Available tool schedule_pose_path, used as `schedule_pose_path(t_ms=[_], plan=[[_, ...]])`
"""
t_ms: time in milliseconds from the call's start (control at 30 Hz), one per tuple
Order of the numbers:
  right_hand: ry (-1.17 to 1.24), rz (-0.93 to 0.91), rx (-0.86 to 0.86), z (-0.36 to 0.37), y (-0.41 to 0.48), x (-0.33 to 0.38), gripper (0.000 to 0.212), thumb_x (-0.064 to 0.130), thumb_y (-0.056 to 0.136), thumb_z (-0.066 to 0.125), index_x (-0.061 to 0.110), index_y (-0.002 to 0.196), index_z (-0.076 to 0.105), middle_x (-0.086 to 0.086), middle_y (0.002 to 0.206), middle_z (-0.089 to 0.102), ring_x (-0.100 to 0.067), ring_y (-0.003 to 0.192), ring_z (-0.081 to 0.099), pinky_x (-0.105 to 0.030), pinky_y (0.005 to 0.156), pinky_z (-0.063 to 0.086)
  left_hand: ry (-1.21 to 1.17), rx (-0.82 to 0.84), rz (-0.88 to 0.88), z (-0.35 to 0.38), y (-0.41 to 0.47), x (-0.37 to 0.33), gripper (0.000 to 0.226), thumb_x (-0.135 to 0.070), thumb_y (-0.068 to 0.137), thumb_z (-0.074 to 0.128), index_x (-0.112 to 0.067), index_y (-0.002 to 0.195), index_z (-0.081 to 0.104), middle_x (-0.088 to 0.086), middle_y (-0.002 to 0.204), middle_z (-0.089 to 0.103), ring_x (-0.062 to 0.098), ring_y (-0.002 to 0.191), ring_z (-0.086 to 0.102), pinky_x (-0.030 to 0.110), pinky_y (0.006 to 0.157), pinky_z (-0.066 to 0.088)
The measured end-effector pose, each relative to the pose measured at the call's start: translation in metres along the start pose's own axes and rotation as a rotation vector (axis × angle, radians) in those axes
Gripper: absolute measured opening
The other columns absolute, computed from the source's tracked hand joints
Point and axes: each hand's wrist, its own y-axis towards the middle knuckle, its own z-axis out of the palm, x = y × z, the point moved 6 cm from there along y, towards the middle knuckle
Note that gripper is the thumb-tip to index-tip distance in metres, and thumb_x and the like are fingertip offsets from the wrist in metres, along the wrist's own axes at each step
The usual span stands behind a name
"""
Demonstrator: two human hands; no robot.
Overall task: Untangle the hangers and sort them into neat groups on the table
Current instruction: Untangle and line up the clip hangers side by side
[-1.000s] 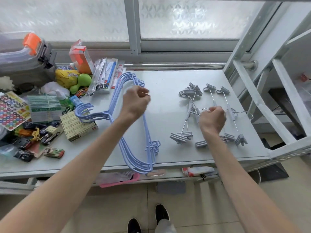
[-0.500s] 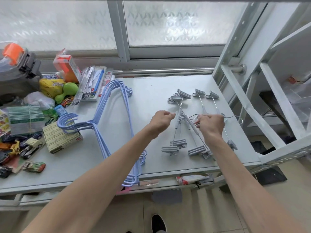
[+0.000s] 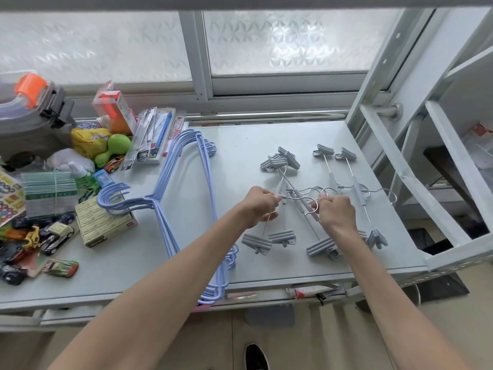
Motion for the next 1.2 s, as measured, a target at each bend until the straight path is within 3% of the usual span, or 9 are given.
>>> schedule_pose_path(t_ms=[167,333,500,600,700,767,867,967,1200], plan=[[-0.249,-0.026,0.194,0.017,-0.004,-0.004,0.021,0.017,0.08,0.061,0.011,0.062,0.051,-0.011,0.063,0.05,-0.027,0.065,0.047,-0.032,0.055,0.036,-0.044,-0.002,-0.034,0.001,-0.001,-0.003,0.032,0.005,0.102,0.032,-0.002,0.076,0.049,0.008,0.067,0.05,0.009,0.042,0.045,0.015,0.038,0.043],[0.004,0.042,0.143,0.012,-0.001,-0.011,0.027,0.028,0.085,0.067,0.007,0.069,0.059,-0.011,0.066,0.057,-0.026,0.06,0.055,-0.036,0.063,0.046,-0.025,-0.031,-0.014,-0.005,-0.004,-0.006,0.031,0.001,0.101,0.032,-0.01,0.075,0.043,0.006,0.065,0.047,0.008,0.039,0.034,0.01,0.036,0.021],[0.334,0.103,0.214,0.005,0.002,-0.001,0.027,0.019,0.096,0.058,0.005,0.072,0.063,-0.004,0.062,0.052,-0.008,0.036,0.037,-0.016,0.035,0.03,-0.102,-0.097,0.001,-0.022,-0.003,-0.012,0.032,-0.002,0.101,0.035,-0.012,0.073,0.046,0.004,0.063,0.041,0.003,0.025,0.026,0.009,0.036,0.016],[0.468,0.193,0.165,-0.001,0.005,0.003,0.026,0.005,0.094,0.049,0.004,0.07,0.059,-0.005,0.061,0.048,-0.002,0.029,0.035,-0.013,0.03,0.026,-0.195,-0.125,0.015,-0.026,-0.006,-0.017,0.034,0.002,0.1,0.03,-0.012,0.072,0.044,0.004,0.062,0.038,0.002,0.025,0.024,0.009,0.035,0.015],[0.645,0.259,0.167,-0.007,0.0,0.011,0.02,-0.006,0.09,0.043,0.0,0.078,0.058,-0.008,0.064,0.05,-0.008,0.038,0.048,-0.015,0.035,0.038,-0.29,-0.115,0.049,-0.026,-0.01,-0.021,0.032,0.003,0.099,0.031,-0.011,0.074,0.044,0.004,0.063,0.039,0.008,0.038,0.03,0.01,0.035,0.022],[0.641,0.229,0.212,-0.008,-0.004,0.019,0.012,0.0,0.093,0.052,-0.001,0.088,0.063,-0.009,0.071,0.061,-0.014,0.054,0.057,-0.02,0.049,0.049,-0.337,-0.102,0.058,-0.026,-0.013,-0.021,0.031,0.002,0.101,0.031,-0.01,0.077,0.048,0.006,0.067,0.044,0.012,0.05,0.041,0.014,0.037,0.039],[0.53,0.138,0.235,-0.005,-0.008,0.03,0.01,0.007,0.09,0.065,0.0,0.096,0.068,-0.008,0.075,0.07,-0.013,0.055,0.061,-0.021,0.052,0.053,-0.471,-0.042,0.047,-0.025,-0.02,-0.02,0.027,0.003,0.103,0.026,-0.001,0.093,0.051,0.013,0.087,0.056,0.023,0.077,0.061,0.033,0.057,0.059],[0.451,0.056,0.242,0.008,-0.015,0.042,0.009,0.007,0.086,0.071,-0.002,0.085,0.071,-0.011,0.07,0.07,-0.013,0.05,0.063,-0.022,0.05,0.055,-0.559,-0.005,0.043,-0.028,-0.023,-0.018,0.025,0.008,0.101,0.022,0.007,0.111,0.045,0.025,0.115,0.057,0.035,0.104,0.061,0.046,0.076,0.057],[0.127,-0.135,0.159,0.029,-0.033,0.061,0.01,0.02,0.073,0.082,0.012,0.068,0.077,-0.009,0.061,0.072,-0.013,0.051,0.065,-0.027,0.061,0.059,-0.649,0.033,-0.02,-0.038,-0.03,-0.005,0.022,-0.002,0.097,0.037,0.01,0.113,0.047,0.026,0.112,0.059,0.035,0.097,0.064,0.038,0.071,0.06]])
